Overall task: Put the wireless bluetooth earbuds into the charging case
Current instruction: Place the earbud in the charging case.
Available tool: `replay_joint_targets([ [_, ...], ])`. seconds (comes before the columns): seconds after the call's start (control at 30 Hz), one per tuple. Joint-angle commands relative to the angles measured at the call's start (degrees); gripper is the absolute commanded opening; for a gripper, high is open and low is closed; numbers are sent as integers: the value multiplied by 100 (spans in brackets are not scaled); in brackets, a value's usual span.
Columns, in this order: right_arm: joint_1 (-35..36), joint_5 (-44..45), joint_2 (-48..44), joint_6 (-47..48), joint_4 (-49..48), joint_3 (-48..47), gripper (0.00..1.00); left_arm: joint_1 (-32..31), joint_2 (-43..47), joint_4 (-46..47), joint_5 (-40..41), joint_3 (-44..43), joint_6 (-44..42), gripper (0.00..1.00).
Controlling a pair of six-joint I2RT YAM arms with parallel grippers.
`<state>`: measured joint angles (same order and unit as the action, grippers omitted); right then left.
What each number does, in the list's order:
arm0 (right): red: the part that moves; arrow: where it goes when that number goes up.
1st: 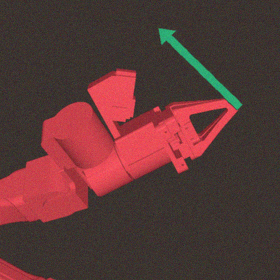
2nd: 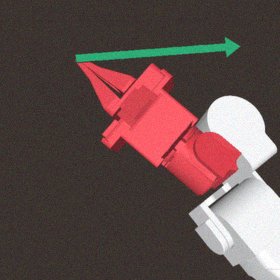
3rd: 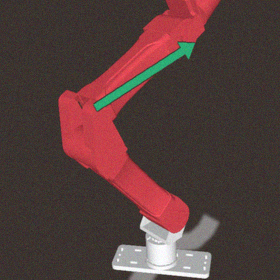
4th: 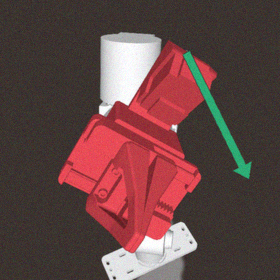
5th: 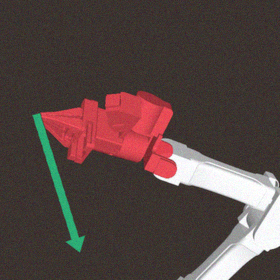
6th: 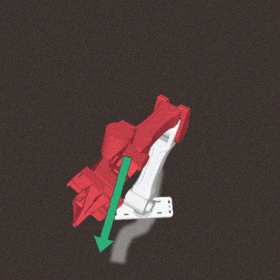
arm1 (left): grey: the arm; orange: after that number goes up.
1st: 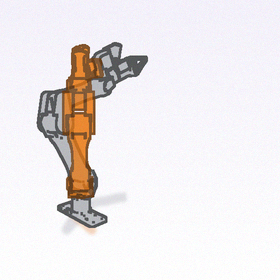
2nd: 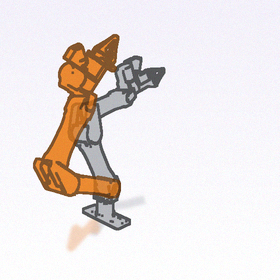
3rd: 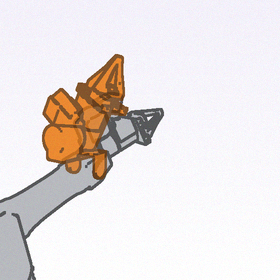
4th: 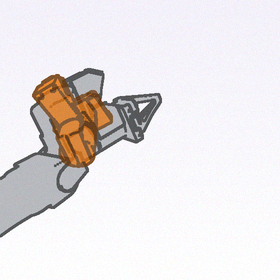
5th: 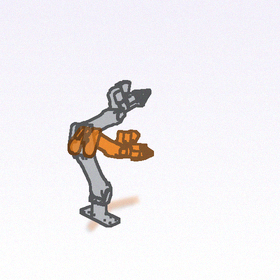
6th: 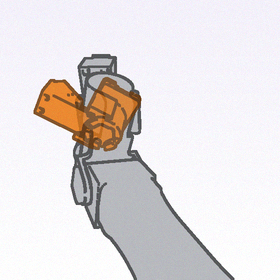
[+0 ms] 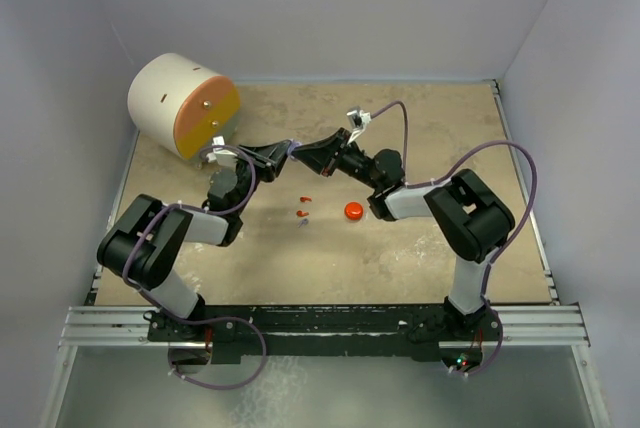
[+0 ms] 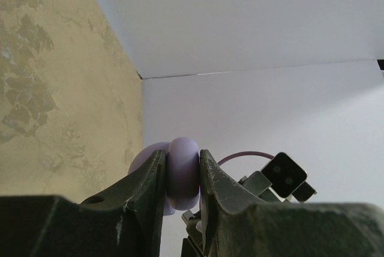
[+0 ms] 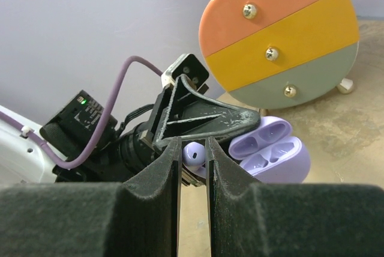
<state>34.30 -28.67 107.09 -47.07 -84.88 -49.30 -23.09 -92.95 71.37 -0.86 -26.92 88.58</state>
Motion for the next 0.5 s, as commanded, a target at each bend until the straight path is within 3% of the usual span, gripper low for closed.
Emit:
replay_joint_targets([
  [0.0, -49, 229, 19, -266, -519, -218, 0, -76, 226, 169, 116, -130, -213, 0],
  [0.47, -105, 643, 64, -783, -760, -91, 0, -211, 340, 88, 265, -112, -330, 0],
])
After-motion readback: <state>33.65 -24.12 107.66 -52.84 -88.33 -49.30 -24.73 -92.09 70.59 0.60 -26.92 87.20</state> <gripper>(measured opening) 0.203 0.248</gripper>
